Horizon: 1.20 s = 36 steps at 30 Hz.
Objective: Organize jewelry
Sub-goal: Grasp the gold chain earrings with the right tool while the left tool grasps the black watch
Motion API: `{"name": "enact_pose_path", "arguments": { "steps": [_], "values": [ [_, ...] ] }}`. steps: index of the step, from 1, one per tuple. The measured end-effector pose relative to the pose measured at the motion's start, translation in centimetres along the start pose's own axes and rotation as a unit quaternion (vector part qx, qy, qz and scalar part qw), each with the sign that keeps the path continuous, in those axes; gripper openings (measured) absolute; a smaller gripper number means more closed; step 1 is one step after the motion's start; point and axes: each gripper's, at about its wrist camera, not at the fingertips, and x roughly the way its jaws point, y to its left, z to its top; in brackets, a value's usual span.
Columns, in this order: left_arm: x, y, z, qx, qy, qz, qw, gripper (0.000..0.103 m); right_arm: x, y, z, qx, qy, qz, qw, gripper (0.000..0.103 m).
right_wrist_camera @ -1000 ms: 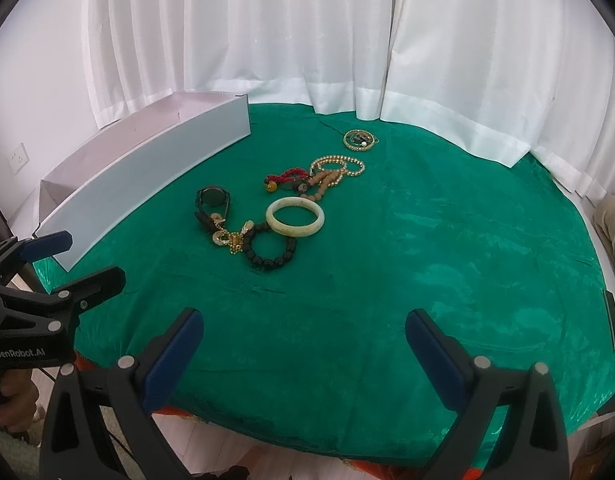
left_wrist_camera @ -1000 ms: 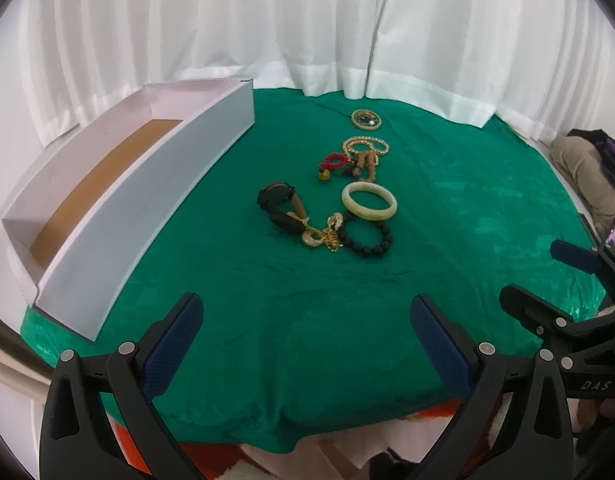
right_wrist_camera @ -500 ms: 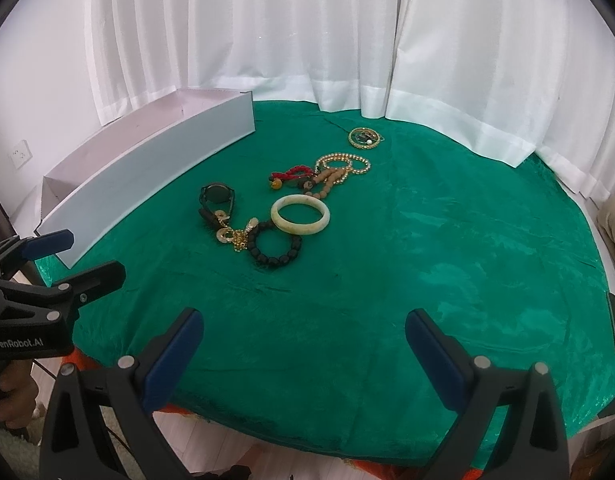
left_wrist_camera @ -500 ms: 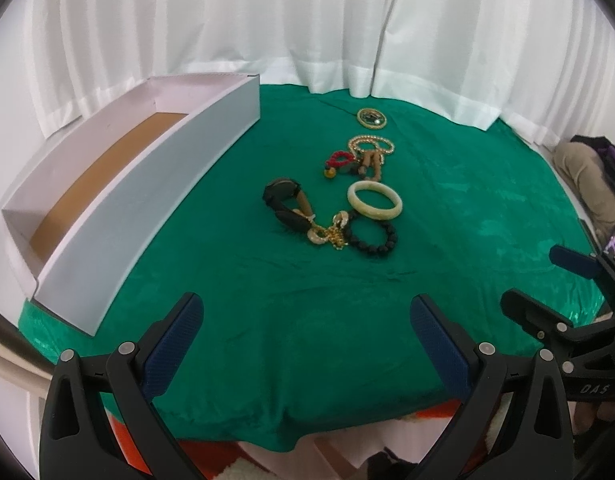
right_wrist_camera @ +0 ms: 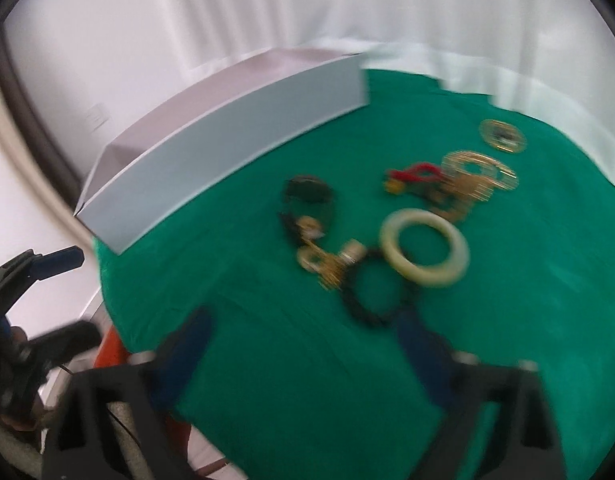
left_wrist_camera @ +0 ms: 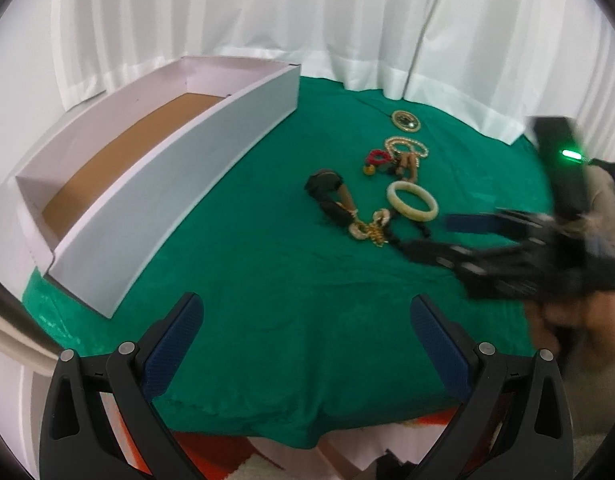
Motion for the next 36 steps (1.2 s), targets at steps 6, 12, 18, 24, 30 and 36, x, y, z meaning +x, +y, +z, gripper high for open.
{"name": "enact_pose_path", "arguments": {
  "steps": [6,12,18,24,30,36],
  "values": [
    [0.9,2.0,0.1,-0.024,0.008,0.011,0.9996,0.103,8.0,0.3,2.4,-0.065,0.067,0.013,0.996,0.050],
    [2.3,3.4,0.2,-0.044,0.022,0.015,0.9986,0.103,10.8,1.6,2.8,-0.131,0.062,-0.007,0.989,0.049],
    [2.7,3.6,0.2,-0.045,0.027,0.014,0.9985,0.103,10.7,2.1,2.3,-0.140,0.083,-0.019,0.986,0.028],
    [3.0,3.4,0.2,-0.041,0.029,0.016,0.9986,0.103,8.4,0.4,2.7,-0.083,0.074,0.001,0.994,0.027],
    [3.7,3.3,0.6,-0.044,0.036,0.017,0.9983,0.103,4.1,-0.1,5.0,-0.045,0.031,0.044,0.998,0.027],
    [5.4,2.9,2.6,-0.026,0.036,-0.014,0.9989,0.103,0.9,-2.1,7.5,0.014,-0.010,0.088,0.996,0.027]
  ]
}}
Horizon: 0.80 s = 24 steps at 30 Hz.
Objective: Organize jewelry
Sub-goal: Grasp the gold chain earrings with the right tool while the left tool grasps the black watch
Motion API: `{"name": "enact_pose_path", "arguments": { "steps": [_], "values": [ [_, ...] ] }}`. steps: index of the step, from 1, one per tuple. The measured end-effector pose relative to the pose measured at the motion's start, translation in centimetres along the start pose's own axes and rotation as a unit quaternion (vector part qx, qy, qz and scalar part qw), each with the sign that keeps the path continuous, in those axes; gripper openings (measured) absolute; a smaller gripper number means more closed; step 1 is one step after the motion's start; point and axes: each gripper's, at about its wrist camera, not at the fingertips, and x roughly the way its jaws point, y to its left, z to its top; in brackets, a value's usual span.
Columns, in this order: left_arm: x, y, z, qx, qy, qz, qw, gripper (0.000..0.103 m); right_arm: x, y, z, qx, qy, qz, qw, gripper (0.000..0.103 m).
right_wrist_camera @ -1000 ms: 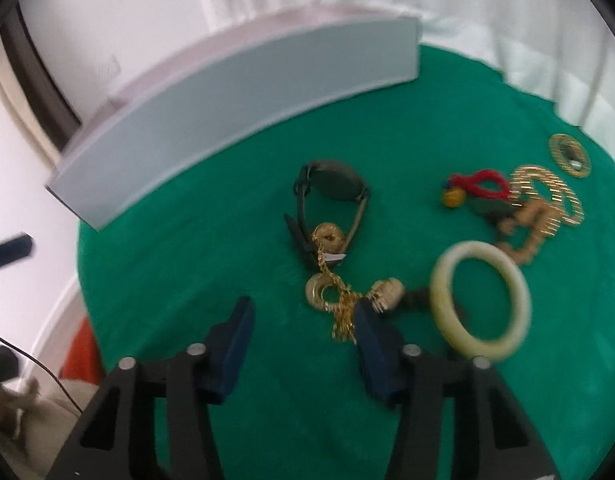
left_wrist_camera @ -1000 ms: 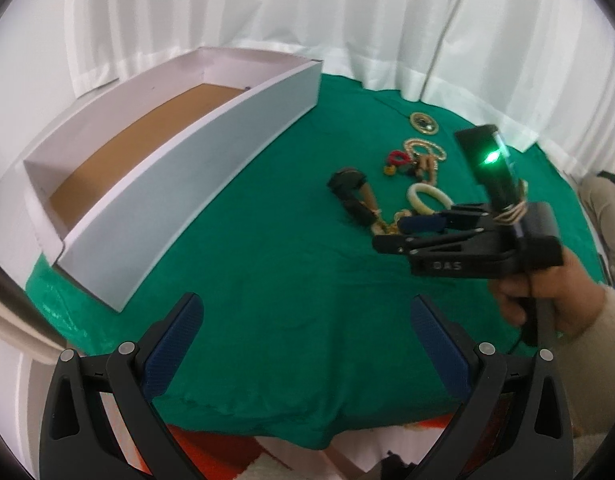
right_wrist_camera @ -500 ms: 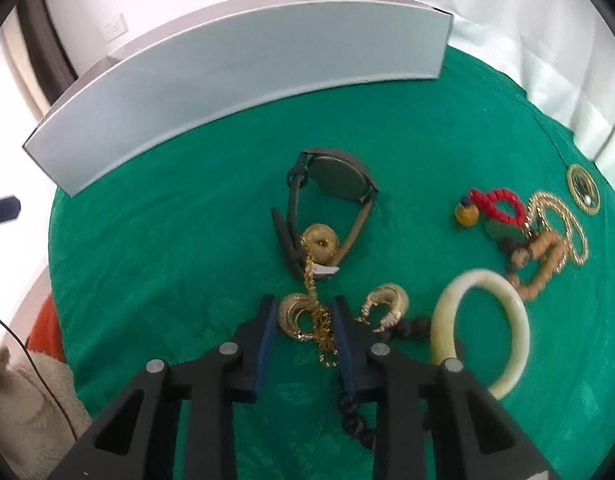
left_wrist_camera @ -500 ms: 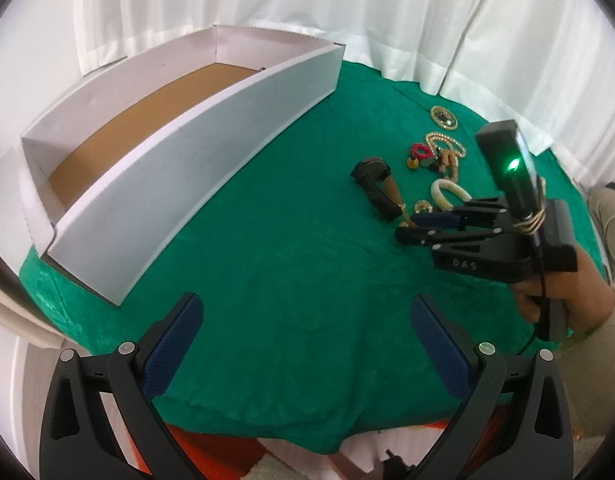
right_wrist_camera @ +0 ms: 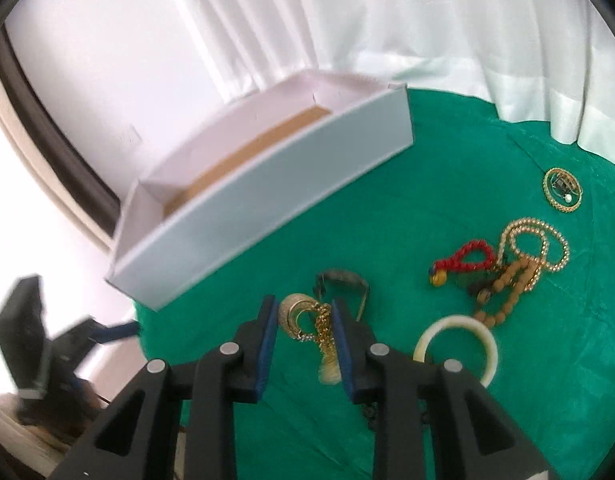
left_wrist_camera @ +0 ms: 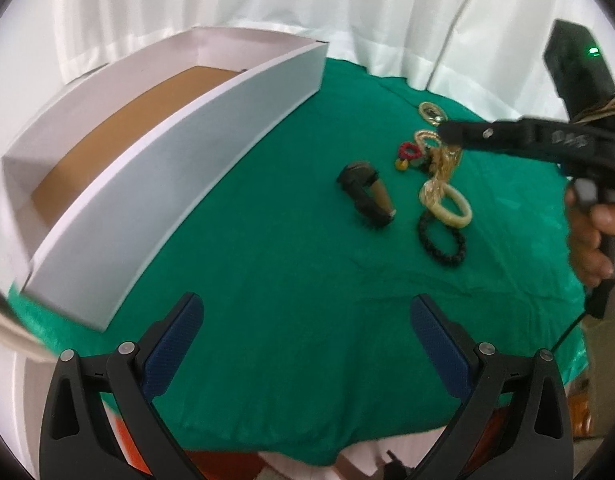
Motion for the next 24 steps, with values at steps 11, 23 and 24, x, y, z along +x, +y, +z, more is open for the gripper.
{"name": "enact_pose_path", "arguments": {
  "steps": [11,23,24],
  "values": [
    [7.9,-2.7,7.0,-0.011,0.024,-0.029,0.9992,0.102,-6.1,-1.3,1.1,0.025,-0.077,-0.001,0.997,0.027],
    [11.4,-2.6,6.7,-0.031,0.071,-0.012,0.9969,0.007,-9.5,-1.1,0.2,0.030,-0.084,-0.005,0.996,0.027],
    [10.3,-2.2,6.7,-0.035,0.065,-0.020,0.9971,0.007,-9.5,-1.0,0.4,0.030,-0.082,-0.004,0.996,0.027]
  ]
}}
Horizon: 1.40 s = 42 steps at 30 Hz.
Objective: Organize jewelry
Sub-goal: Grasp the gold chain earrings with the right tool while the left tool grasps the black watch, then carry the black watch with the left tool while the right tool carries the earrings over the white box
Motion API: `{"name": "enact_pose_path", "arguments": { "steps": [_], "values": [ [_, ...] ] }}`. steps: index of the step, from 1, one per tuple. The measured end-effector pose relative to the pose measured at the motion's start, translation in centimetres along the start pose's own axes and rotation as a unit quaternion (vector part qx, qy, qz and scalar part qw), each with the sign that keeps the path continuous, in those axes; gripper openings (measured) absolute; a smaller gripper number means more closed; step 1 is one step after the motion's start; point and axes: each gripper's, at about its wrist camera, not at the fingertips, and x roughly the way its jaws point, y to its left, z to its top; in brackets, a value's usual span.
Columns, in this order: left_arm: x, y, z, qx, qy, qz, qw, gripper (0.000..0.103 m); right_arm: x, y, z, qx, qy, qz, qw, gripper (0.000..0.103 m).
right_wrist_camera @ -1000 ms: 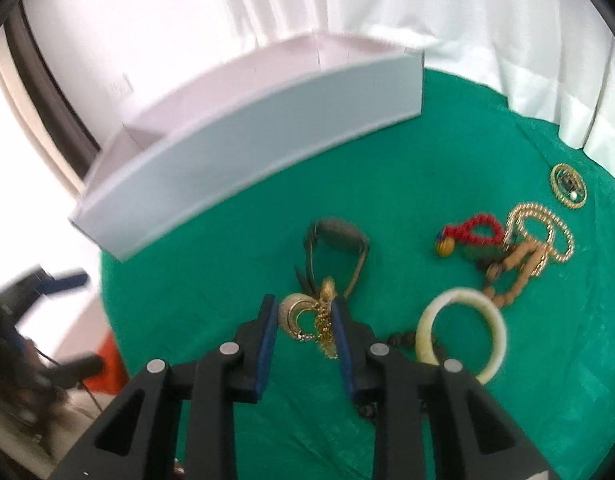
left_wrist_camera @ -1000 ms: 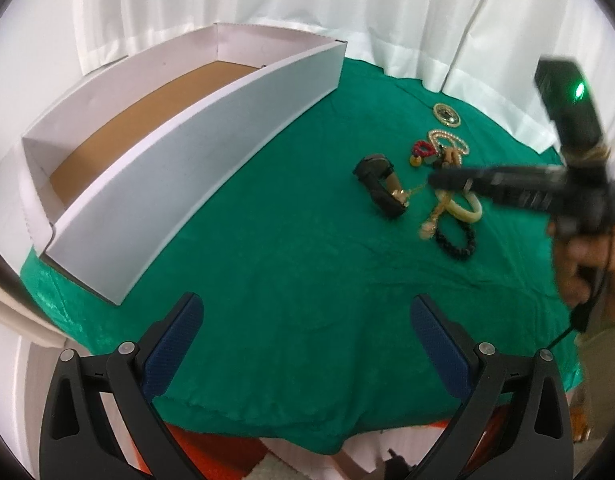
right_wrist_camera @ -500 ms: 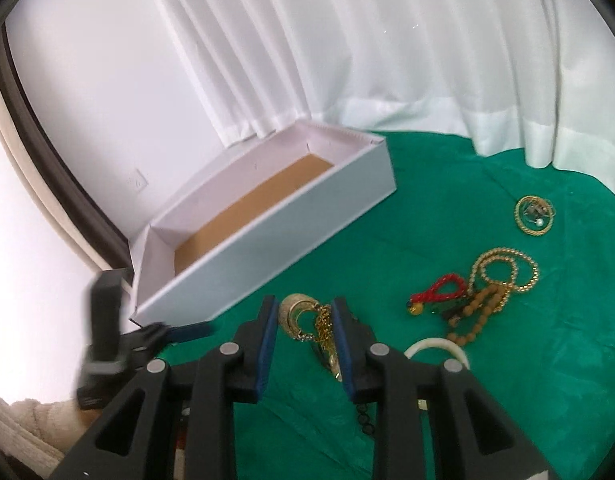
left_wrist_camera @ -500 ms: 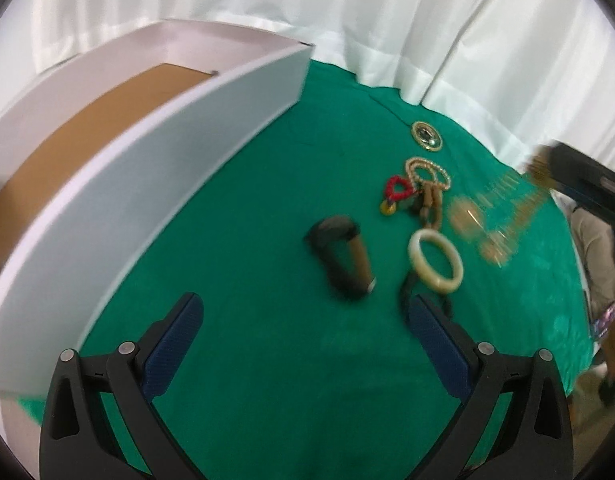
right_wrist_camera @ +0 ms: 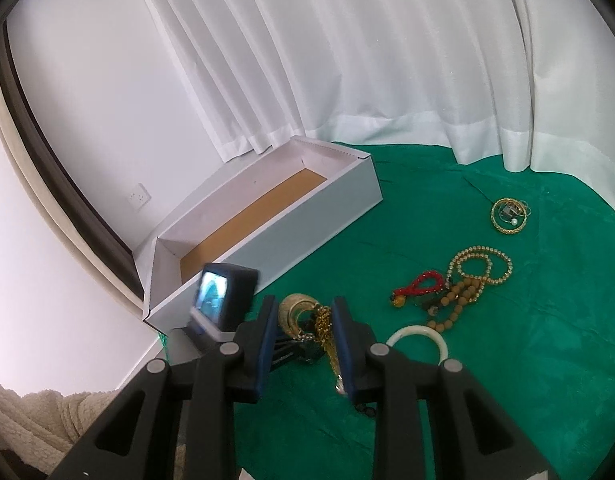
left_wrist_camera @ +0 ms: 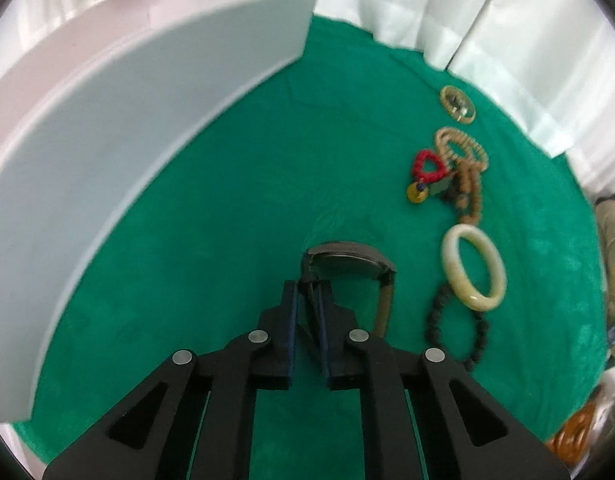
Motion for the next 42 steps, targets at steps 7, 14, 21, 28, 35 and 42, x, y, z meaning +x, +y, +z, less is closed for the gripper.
{"name": "enact_pose_path", "arguments": {
  "steps": [7,14,21,28,35,42],
  "values": [
    [-12.9,4.8,0.7,-0.014,-0.089,-0.022,0.9956,0.002,2.3,3.0,3.4,-0.021,0.017,0.030,0.999,0.027],
    [-21.6,11.9,2.7,-0.036,-0.168,0.046,0.9840,0.002,7.4,8.6,8.8,-0.050,0.011,0.084,0.995,0.027],
    [-18.1,8.6,-0.8,-0.006,-0.107,-0.040,0.9934,0.075,8.1,13.0,11.7,-0.075,-0.012,0.111,0.991,0.027],
    [-9.7,3.5,-3.3,0.031,-0.034,-0.074,0.9962,0.076,5.1,12.7,11.3,-0.091,-0.020,0.087,0.992,0.027],
    [-3.2,0.3,-2.9,0.043,-0.033,-0.001,0.9985,0.022,3.8,10.1,9.6,-0.086,-0.003,0.057,0.995,0.027],
    [-7.9,3.4,-2.1,0.006,-0.043,-0.042,0.9982,0.006,4.8,8.2,9.5,-0.075,0.010,0.044,0.996,0.027]
  ]
}}
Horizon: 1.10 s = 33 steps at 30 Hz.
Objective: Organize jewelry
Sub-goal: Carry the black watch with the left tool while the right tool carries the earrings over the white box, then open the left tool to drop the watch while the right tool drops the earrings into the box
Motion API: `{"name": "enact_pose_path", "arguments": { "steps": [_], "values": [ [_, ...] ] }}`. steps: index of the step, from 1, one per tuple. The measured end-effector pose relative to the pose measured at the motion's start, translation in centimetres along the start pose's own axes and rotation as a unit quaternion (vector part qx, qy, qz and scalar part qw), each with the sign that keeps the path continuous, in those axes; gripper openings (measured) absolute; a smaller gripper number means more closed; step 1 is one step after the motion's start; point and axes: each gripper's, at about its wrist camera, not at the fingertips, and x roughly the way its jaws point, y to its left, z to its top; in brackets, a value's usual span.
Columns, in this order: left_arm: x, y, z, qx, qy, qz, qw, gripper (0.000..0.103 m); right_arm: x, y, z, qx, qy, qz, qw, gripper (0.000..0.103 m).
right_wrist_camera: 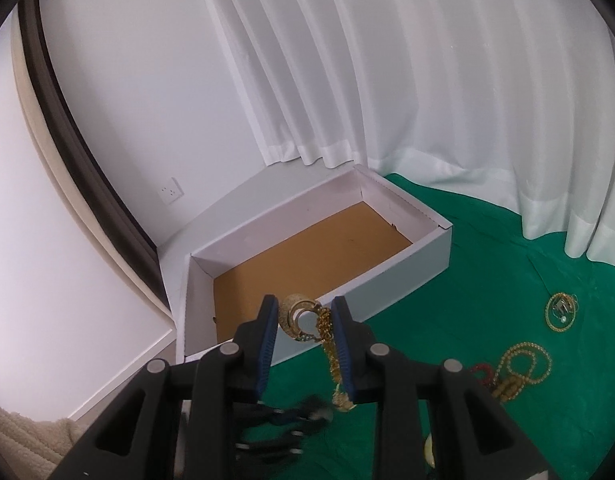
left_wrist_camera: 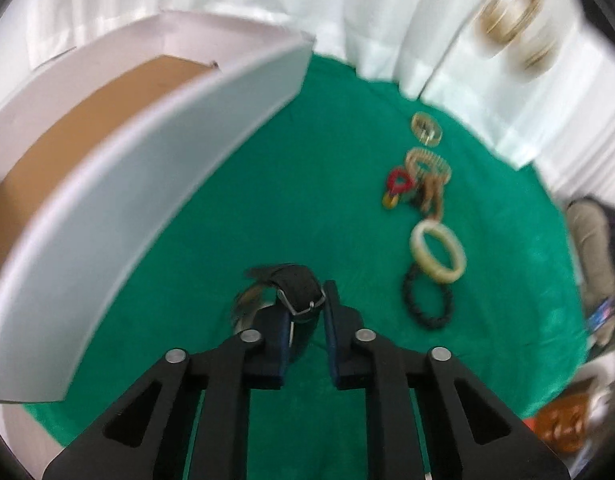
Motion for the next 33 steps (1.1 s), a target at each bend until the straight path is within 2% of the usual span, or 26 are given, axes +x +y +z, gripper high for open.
{"name": "enact_pose_path", "arguments": {
  "steps": [5,10,13,16,19,23,24,26,27,28,29,30,33],
  "values": [
    [-8.2,3.4,3.4,-0.011,-0.057,0.009,0.9983,0.004,3.7,1.6,2.2,-0.009,0.004,0.026,1.000,0.027],
    [-12.1,9.1,7.4,-0.038,-0.096,0.071,0.9921,0.004,10.4,3.6,4.4,-0.007,0.020,0.061,0.998,0.027],
    [-12.0,12.6,9.0,-0.057,-0.104,0.113,0.9866,0.004,14.5,4.7,4.9,-0.009,0.031,0.068,0.997,0.027],
    [-10.3,15.9,9.3,-0.076,-0.092,0.145,0.9822,0.004,18.3,5.4,4.5,-0.011,0.053,0.067,0.996,0.027],
    [-7.9,18.2,8.6,-0.091,-0.067,0.161,0.9804,0.004,21.8,5.9,3.2,-0.016,0.083,0.054,0.995,0.027],
    [-5.8,19.6,7.0,-0.097,-0.045,0.172,0.9793,0.004,24.8,5.7,1.6,-0.014,0.110,0.040,0.993,0.027],
    [-5.4,19.6,6.8,-0.098,-0.041,0.172,0.9793,0.007,25.3,5.7,1.2,-0.013,0.114,0.038,0.993,0.027],
    [-4.7,19.6,6.4,-0.100,-0.032,0.174,0.9792,0.031,26.1,5.4,0.7,-0.015,0.121,0.031,0.992,0.028],
    [-4.9,19.9,6.3,-0.103,-0.032,0.176,0.9784,0.060,26.3,5.3,0.5,-0.017,0.123,0.025,0.992,0.029],
    [-5.2,20.0,6.1,-0.108,-0.038,0.177,0.9775,0.082,26.3,5.0,0.5,-0.017,0.122,0.013,0.992,0.034],
    [-5.6,20.1,5.9,-0.110,-0.049,0.177,0.9769,0.087,26.2,4.6,0.5,-0.015,0.122,0.008,0.992,0.042],
    [-6.2,20.2,5.5,-0.112,-0.060,0.176,0.9761,0.091,26.1,4.1,0.7,-0.008,0.121,0.007,0.993,0.058],
    [-6.9,20.7,4.9,-0.120,-0.078,0.165,0.9760,0.094,25.4,2.2,1.4,0.021,0.104,0.014,0.994,0.060]
  ]
}}
